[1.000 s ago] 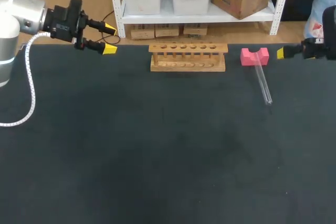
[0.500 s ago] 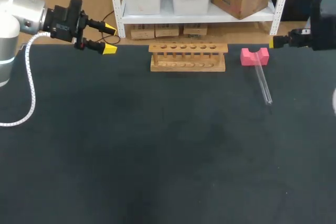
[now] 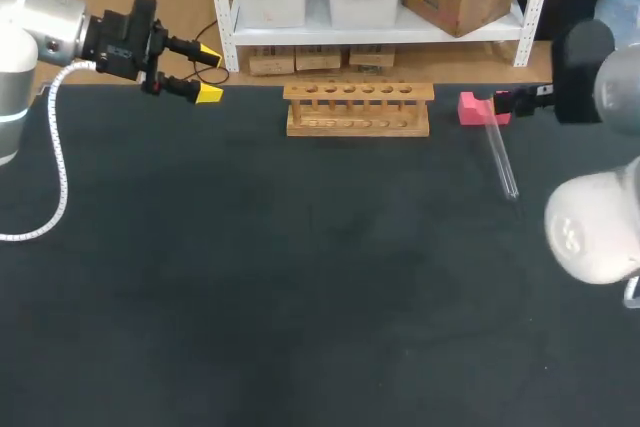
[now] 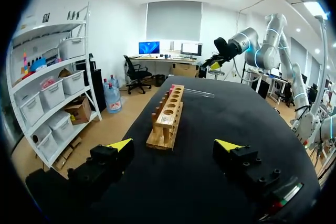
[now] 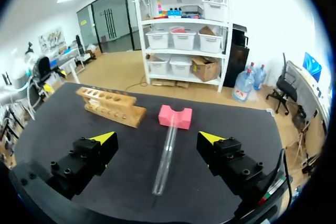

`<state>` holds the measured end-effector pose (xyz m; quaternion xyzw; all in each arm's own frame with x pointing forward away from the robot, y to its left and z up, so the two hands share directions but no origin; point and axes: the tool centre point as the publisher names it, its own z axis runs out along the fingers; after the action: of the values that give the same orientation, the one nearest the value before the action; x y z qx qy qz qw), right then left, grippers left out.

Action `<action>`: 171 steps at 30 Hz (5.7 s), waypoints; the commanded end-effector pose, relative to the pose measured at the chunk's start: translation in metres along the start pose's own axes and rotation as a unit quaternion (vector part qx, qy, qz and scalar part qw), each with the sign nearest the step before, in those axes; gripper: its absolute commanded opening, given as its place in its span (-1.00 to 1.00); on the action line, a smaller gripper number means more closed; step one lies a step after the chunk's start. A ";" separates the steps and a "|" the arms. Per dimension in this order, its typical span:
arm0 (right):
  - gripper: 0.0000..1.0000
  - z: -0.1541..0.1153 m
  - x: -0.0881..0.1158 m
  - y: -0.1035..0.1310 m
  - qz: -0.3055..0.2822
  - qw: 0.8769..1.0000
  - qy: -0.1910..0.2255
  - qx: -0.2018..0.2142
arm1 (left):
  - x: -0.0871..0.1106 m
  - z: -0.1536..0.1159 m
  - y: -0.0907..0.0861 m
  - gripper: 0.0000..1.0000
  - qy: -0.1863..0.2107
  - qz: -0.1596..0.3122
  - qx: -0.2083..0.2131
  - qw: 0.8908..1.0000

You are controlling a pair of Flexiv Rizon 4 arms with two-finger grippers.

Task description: Grasp the test tube, adjust it, and insert it.

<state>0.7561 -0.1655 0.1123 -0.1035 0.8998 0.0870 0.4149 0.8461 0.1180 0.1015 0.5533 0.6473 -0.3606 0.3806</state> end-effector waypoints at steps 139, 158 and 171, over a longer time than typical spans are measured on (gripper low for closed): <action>-0.79 0.117 0.070 -0.019 0.022 0.993 0.099 0.056 | 0.000 0.000 0.000 1.00 0.000 0.000 0.000 1.000; -1.00 0.084 0.049 -0.021 0.071 0.987 0.088 0.117 | 0.000 0.000 0.000 1.00 0.000 0.000 0.000 1.000; -1.00 0.035 0.021 0.012 0.126 0.974 0.061 0.178 | 0.000 0.000 0.000 1.00 0.000 0.000 0.000 1.000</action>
<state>0.7809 -0.1556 0.0599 0.0570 0.9311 0.0332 0.3587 0.8461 0.1179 0.1016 0.5532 0.6473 -0.3606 0.3806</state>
